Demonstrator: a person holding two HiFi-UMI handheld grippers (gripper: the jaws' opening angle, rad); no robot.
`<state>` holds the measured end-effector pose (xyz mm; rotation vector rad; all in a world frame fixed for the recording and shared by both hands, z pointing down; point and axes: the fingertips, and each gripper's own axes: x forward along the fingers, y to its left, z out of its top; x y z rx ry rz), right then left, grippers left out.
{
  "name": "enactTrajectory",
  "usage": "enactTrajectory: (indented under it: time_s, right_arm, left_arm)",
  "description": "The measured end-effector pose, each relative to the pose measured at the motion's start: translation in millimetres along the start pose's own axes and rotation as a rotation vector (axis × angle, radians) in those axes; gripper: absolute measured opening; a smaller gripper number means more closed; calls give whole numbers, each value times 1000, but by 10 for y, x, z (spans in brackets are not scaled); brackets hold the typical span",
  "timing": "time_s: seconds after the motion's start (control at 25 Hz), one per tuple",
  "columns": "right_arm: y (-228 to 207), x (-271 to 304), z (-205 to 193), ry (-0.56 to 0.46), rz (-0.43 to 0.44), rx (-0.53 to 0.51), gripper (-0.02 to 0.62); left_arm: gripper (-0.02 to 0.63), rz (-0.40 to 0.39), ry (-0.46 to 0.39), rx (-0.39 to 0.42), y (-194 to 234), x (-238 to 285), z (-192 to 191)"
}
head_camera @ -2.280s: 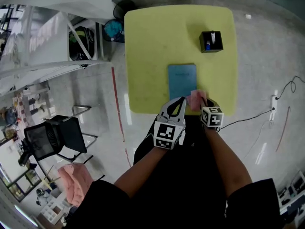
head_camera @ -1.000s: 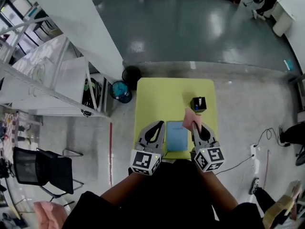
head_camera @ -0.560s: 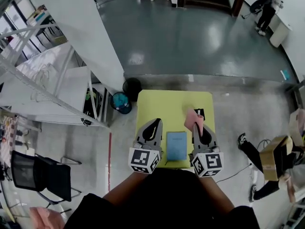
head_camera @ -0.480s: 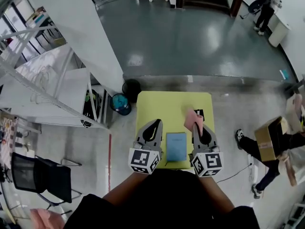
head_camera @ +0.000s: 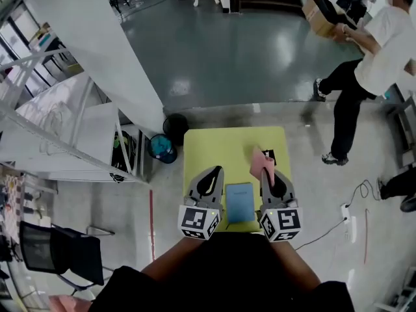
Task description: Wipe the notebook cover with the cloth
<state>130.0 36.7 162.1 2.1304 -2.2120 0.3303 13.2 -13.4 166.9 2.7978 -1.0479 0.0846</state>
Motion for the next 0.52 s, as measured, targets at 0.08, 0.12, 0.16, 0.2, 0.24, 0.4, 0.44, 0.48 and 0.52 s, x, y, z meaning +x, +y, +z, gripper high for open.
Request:
enactTrajectory:
  time_s: [0.08, 0.12, 0.16, 0.2, 0.24, 0.4, 0.44, 0.48, 0.52]
  right_arm:
    - [-38, 12, 32, -9, -2, -1, 37]
    - [-53, 16, 48, -12, -3, 0, 37]
    - [-65, 18, 57, -12, -2, -2, 37]
    - [-77, 18, 61, -12, 3, -5, 37]
    - [-90, 16, 63, -12, 11, -10, 37]
    - [-147, -1, 125, -20, 38, -20, 37]
    - [-157, -3, 155, -24, 43, -25, 37]
    - [-168, -7, 188, -28, 46, -29, 37]
    - [-178, -10, 221, -32, 50, -33, 37]
  left_arm:
    - [15, -7, 4, 6, -29, 51, 1]
    - [15, -8, 4, 7, -41, 74, 7]
    - [15, -8, 4, 11, -57, 93, 15]
    - [15, -7, 2, 22, -81, 111, 26]
    - [15, -7, -1, 41, -114, 127, 40]
    - [15, -19, -15, 52, -243, 200, 102]
    - [15, -21, -14, 38, -258, 220, 109]
    - [15, -21, -12, 25, -272, 238, 114]
    - [15, -21, -10, 13, -285, 255, 120]
